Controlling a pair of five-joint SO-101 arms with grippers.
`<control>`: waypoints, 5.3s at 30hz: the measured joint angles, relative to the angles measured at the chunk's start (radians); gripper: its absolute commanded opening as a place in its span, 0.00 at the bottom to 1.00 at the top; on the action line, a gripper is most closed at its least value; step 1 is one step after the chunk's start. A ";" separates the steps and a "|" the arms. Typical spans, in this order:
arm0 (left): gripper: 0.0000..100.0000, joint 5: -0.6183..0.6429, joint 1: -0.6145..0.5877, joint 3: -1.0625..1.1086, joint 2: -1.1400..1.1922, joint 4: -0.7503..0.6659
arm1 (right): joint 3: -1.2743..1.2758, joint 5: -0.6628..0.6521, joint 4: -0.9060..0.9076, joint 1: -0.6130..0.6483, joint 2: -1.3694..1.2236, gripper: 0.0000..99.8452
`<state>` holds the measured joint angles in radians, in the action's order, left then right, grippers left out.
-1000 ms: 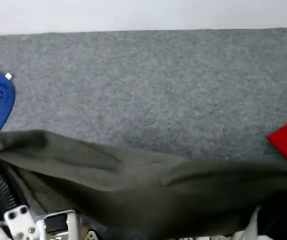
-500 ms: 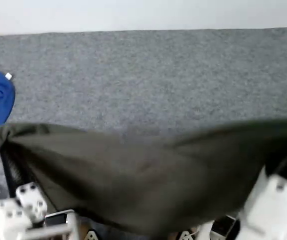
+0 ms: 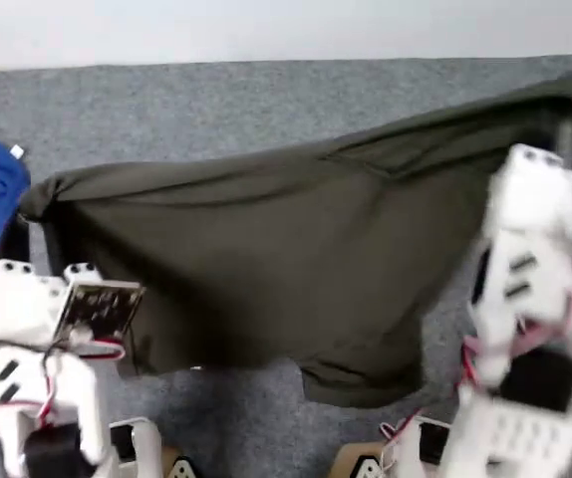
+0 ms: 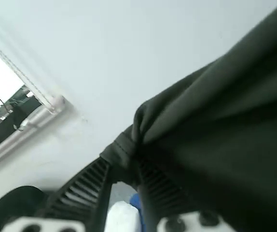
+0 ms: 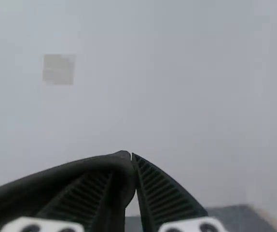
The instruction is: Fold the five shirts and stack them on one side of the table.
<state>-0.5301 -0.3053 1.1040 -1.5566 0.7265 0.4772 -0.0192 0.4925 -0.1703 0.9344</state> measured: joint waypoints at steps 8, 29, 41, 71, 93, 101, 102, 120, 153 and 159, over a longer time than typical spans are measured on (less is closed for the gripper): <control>0.00 0.005 0.106 0.290 0.012 -0.238 | 0.160 -0.014 -0.313 0.087 -0.249 0.01; 0.00 0.006 0.146 0.454 0.157 -0.391 | 0.158 -0.026 -0.575 0.112 -0.628 0.01; 0.00 0.166 0.152 -0.080 0.913 -0.437 | 0.009 -0.026 -0.575 0.115 -0.804 0.01; 0.00 0.245 0.155 -1.657 2.343 -0.006 | -1.025 -0.130 -0.539 0.117 -1.689 0.01; 0.01 0.247 0.164 -2.622 2.840 0.713 | -1.221 -0.137 -0.117 0.117 -1.811 0.01; 0.00 0.058 0.164 -2.624 2.840 0.977 | -1.221 -0.137 0.253 0.144 -1.792 0.01; 0.00 0.034 0.164 -2.624 2.840 0.993 | -1.221 -0.137 0.301 0.149 -1.781 0.01; 0.00 -0.279 0.176 -2.318 2.611 0.999 | -1.221 -0.138 0.945 0.169 -1.551 0.01; 0.00 -0.649 0.169 -1.393 1.964 0.999 | -0.671 -0.158 1.260 0.245 -0.879 0.01; 0.00 -0.684 0.169 -1.209 1.869 0.999 | -0.460 -0.158 1.260 0.235 -0.743 0.01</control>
<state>-1.2144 -0.1366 -0.1051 0.3122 1.7254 0.0169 -0.1772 1.7522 0.0644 0.1918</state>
